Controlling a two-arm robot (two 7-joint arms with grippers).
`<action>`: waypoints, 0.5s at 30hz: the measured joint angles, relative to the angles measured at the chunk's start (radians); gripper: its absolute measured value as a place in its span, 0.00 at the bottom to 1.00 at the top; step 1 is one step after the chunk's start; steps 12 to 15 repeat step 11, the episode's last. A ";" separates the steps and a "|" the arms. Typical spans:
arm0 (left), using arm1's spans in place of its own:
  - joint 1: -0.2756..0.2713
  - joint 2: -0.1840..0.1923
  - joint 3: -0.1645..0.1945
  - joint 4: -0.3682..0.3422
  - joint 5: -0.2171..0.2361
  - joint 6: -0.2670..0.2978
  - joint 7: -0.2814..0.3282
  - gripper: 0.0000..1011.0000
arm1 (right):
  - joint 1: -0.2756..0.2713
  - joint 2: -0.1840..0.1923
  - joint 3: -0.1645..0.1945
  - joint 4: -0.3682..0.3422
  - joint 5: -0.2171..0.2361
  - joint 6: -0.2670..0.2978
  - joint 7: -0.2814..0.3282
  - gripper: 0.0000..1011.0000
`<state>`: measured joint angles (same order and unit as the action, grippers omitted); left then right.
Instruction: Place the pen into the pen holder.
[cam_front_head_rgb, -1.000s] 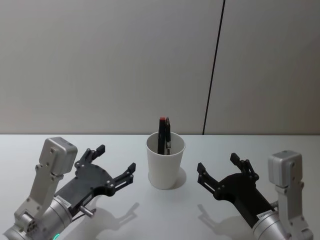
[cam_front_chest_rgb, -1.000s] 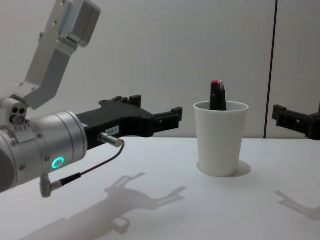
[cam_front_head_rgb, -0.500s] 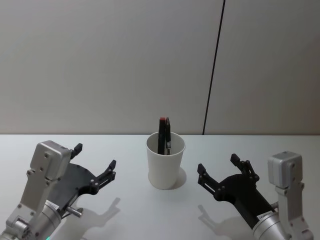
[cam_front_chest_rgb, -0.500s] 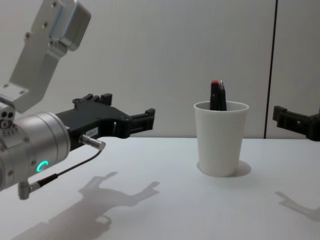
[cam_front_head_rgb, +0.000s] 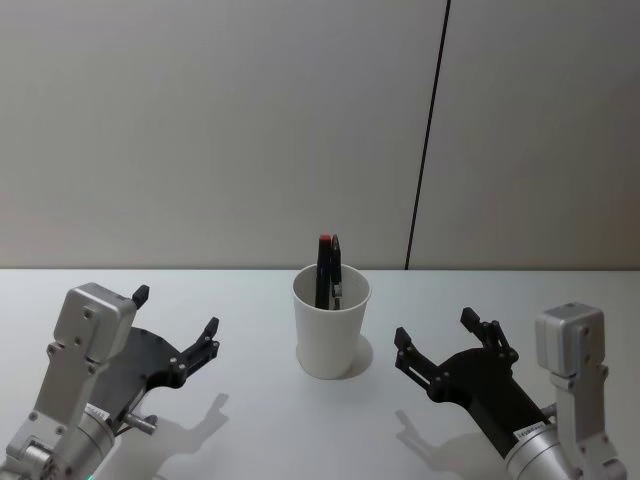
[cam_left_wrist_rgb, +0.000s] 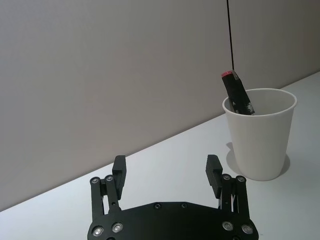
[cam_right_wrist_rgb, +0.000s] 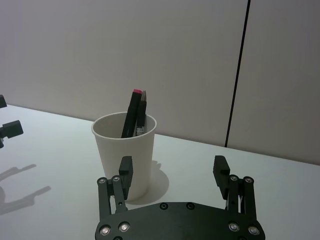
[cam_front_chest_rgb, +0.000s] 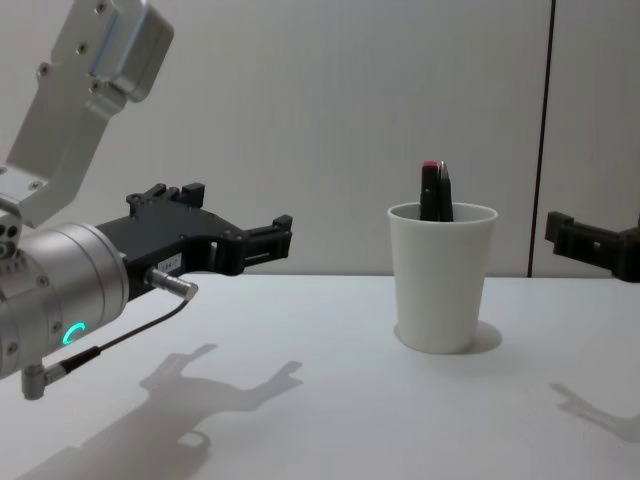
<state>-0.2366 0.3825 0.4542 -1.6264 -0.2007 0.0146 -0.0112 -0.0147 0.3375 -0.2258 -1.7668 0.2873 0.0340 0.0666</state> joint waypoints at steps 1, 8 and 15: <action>0.000 0.000 0.000 0.000 0.000 0.000 0.000 0.99 | 0.000 0.000 0.000 0.000 0.000 0.000 0.000 0.99; 0.000 0.000 0.000 0.000 0.000 0.000 0.000 0.99 | 0.000 0.000 0.000 0.000 0.000 0.000 0.000 0.99; 0.000 0.000 0.000 0.000 0.000 0.000 0.000 0.99 | 0.000 0.000 0.000 0.000 0.000 0.000 0.000 0.99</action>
